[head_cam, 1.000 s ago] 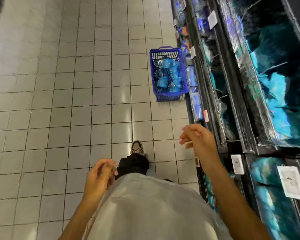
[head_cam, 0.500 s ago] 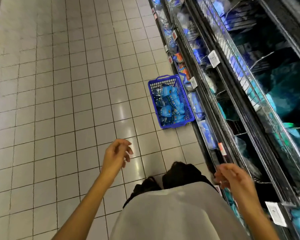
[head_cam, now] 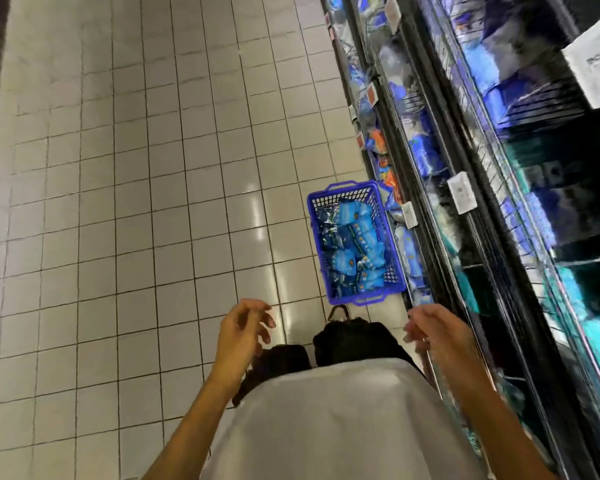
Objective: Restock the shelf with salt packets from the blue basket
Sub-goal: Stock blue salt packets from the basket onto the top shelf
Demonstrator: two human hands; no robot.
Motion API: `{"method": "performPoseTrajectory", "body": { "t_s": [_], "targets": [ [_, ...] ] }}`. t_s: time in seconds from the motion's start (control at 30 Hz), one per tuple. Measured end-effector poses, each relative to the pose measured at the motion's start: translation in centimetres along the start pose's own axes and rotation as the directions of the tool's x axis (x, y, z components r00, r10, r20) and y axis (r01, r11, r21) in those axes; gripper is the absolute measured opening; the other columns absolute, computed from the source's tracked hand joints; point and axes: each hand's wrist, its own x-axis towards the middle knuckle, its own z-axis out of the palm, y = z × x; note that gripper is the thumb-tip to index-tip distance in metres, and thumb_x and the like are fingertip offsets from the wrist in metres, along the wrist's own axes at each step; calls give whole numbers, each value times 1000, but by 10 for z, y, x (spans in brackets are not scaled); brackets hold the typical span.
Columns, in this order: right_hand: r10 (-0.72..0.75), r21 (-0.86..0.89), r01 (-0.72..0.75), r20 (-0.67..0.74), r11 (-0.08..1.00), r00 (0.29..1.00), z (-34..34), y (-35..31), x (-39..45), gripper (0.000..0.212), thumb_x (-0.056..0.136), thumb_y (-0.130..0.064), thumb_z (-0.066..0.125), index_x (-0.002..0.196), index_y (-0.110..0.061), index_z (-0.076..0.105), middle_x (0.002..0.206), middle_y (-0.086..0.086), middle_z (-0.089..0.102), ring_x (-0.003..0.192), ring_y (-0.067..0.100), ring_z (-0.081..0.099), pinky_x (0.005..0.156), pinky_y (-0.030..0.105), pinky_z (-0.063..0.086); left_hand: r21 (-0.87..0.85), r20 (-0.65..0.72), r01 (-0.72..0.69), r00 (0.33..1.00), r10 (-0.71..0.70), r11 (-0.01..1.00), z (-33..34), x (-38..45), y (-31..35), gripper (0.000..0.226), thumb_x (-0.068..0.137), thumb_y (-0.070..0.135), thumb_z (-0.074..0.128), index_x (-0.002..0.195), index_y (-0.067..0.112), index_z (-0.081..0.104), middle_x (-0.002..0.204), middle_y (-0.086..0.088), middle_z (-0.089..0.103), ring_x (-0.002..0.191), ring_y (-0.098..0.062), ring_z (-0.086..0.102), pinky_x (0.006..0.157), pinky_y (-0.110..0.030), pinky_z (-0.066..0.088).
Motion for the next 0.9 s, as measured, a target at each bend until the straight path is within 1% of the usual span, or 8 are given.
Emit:
{"method": "performPoseTrajectory", "body": {
  "t_s": [0.23, 0.4, 0.57, 0.63, 0.7, 0.8, 0.83, 0.9],
  "targets": [
    [85, -56, -85, 7, 995, 996, 48, -38, 91, 16, 99, -3, 55, 85, -8, 61, 63, 0, 65, 50, 6, 62, 45, 18, 41, 101, 84, -15, 996, 6, 995, 15, 95, 43, 21, 106, 19, 48, 97, 14, 67, 81, -3, 69, 57, -7, 61, 47, -17, 45],
    [195, -82, -204, -108, 975, 975, 69, -1, 144, 18, 100, -8, 57, 83, -13, 60, 58, -4, 66, 50, 5, 61, 46, 20, 40, 267, 260, 21, 961, -93, 963, 41, 187, 35, 22, 106, 21, 48, 94, 15, 65, 73, 1, 70, 55, -11, 60, 45, -20, 43],
    [361, -84, -382, -191, 920, 913, 86, 70, 218, 20, 97, -13, 61, 78, -16, 61, 60, 0, 70, 56, 17, 64, 47, 23, 40, 488, 403, -34, 895, -191, 872, 85, 286, -5, 19, 102, 33, 54, 91, 21, 64, 82, 2, 72, 63, -11, 68, 51, -26, 53],
    [423, -138, -450, -188, 882, 886, 89, 110, 255, 18, 97, -15, 60, 79, -15, 63, 68, 4, 74, 59, 18, 67, 48, 25, 42, 559, 449, -101, 871, -198, 823, 108, 328, -31, 17, 101, 34, 54, 87, 27, 62, 81, 7, 72, 65, -9, 69, 56, -29, 53],
    [469, -235, -498, -170, 835, 867, 90, 152, 293, 22, 97, -16, 57, 77, -12, 66, 77, 9, 76, 67, 22, 70, 57, 30, 46, 612, 496, -171, 843, -206, 772, 137, 372, -56, 17, 98, 32, 53, 85, 29, 64, 79, 8, 73, 71, -11, 71, 68, -36, 57],
    [461, -421, -488, -172, 765, 870, 90, 220, 363, 23, 99, -16, 52, 83, -10, 67, 83, 8, 71, 89, 33, 68, 68, 30, 46, 668, 577, -318, 793, -198, 673, 195, 440, -105, 18, 101, 27, 54, 100, 23, 71, 97, 0, 75, 89, -23, 72, 84, -43, 58],
    [431, -498, -455, -170, 738, 886, 90, 234, 385, 20, 100, -16, 50, 90, -11, 66, 86, 8, 66, 95, 35, 66, 68, 29, 43, 696, 596, -376, 778, -200, 612, 213, 459, -117, 19, 101, 27, 54, 107, 20, 70, 103, -4, 75, 94, -27, 70, 87, -44, 57],
    [377, -613, -400, -175, 681, 909, 90, 272, 433, 20, 99, -12, 48, 108, -7, 65, 100, 13, 63, 106, 37, 63, 75, 32, 43, 726, 662, -550, 722, -201, 413, 255, 496, -149, 25, 99, 24, 53, 120, 14, 62, 116, -10, 70, 106, -33, 67, 90, -47, 55]
  ]
}}
